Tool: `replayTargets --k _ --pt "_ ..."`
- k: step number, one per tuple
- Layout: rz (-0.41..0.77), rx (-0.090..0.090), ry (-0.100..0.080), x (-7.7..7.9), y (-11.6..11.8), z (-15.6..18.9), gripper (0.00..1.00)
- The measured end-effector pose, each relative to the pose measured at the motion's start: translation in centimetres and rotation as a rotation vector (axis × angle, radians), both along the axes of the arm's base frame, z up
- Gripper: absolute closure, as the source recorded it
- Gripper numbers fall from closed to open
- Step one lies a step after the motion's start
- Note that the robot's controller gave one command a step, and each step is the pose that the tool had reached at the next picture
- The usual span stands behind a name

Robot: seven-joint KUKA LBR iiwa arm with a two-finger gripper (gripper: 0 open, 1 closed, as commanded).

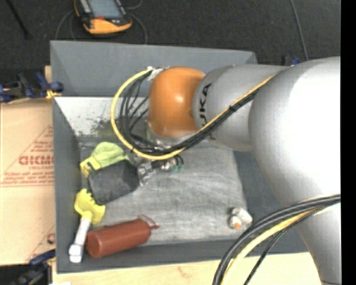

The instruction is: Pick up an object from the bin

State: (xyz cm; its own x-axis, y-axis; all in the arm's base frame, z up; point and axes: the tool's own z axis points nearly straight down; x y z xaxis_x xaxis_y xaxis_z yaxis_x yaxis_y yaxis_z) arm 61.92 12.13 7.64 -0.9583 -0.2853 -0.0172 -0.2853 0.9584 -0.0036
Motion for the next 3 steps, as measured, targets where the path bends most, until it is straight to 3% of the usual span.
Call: replayTargets --k 1,2,3 --pt "-0.001 0.000 0.000 0.0 0.0 0.0 1.00" --pt "-0.034 -0.001 0.014 0.0 0.3 1.3 1.00" --pt "-0.036 -0.002 0.015 0.4 0.6 14.0 1.00"
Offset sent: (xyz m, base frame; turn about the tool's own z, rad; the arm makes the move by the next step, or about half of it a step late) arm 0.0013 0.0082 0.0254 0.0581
